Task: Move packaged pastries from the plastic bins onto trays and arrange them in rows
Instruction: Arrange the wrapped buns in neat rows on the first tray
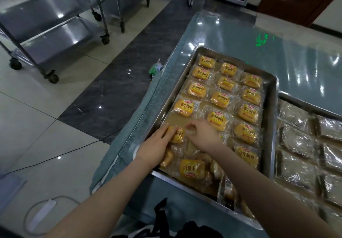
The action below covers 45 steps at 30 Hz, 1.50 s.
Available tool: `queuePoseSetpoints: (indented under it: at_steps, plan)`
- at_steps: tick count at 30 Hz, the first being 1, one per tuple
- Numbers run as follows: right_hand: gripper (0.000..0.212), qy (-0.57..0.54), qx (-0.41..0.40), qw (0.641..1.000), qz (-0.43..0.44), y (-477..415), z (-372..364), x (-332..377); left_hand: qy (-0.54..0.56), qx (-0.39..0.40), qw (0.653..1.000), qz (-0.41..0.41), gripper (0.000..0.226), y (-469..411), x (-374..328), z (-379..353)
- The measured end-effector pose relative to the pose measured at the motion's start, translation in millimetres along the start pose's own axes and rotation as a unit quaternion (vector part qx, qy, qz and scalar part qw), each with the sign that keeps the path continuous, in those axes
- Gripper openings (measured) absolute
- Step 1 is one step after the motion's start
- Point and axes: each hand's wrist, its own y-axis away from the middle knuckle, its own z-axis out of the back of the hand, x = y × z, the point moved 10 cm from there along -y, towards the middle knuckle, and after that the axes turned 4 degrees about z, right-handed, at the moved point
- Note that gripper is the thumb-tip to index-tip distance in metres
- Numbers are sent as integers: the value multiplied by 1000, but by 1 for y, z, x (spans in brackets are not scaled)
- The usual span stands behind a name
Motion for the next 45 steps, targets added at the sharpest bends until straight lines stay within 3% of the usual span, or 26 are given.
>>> queuePoseSetpoints:
  at_steps: [3,5,9,11,13,17,20,23,27,30,33,36,39,41,42,43,45]
  plan:
    - [72,40,45,994,86,0,-24,27,32,6,999,25,84,0,5,-2]
    - [81,29,71,994,78,-2,-39,31,41,6,999,33,83,0,7,0]
    - [65,71,-3,996,56,-11,-30,25,50,-33,998,26,76,2,7,8]
    - [69,104,-40,992,59,-11,-20,24,48,-61,997,15,68,3,4,13]
    - [73,146,-25,983,106,-7,-27,31,47,-78,996,2,61,4,2,19]
    - [80,194,91,964,158,5,-61,28,82,-92,992,-8,49,14,6,26]
    - [82,215,144,953,156,4,-72,22,17,-17,997,-70,42,20,-4,12]
    - [86,230,168,947,147,1,-77,21,-42,103,991,-80,67,21,-4,-11]
    - [93,198,182,954,133,-3,-72,23,-33,188,980,-61,93,19,-1,-21]
    - [81,117,117,979,117,-1,-52,25,10,166,985,-48,77,16,-3,-12]
    - [63,27,9,993,116,9,-20,22,135,73,988,-5,47,18,2,11]
    - [45,-43,3,994,105,18,-11,23,343,19,934,99,20,20,18,31]
    - [51,-130,61,986,79,25,-24,33,564,41,798,211,29,19,29,22]
    - [60,-209,84,973,57,27,-32,38,677,66,698,224,41,18,22,15]
    - [63,-250,88,963,47,28,-34,41,707,73,669,218,45,18,17,15]
    - [63,-284,84,954,40,28,-35,43,726,78,649,211,50,17,14,15]
    - [60,-311,65,948,31,27,-33,44,733,81,646,196,58,15,12,16]
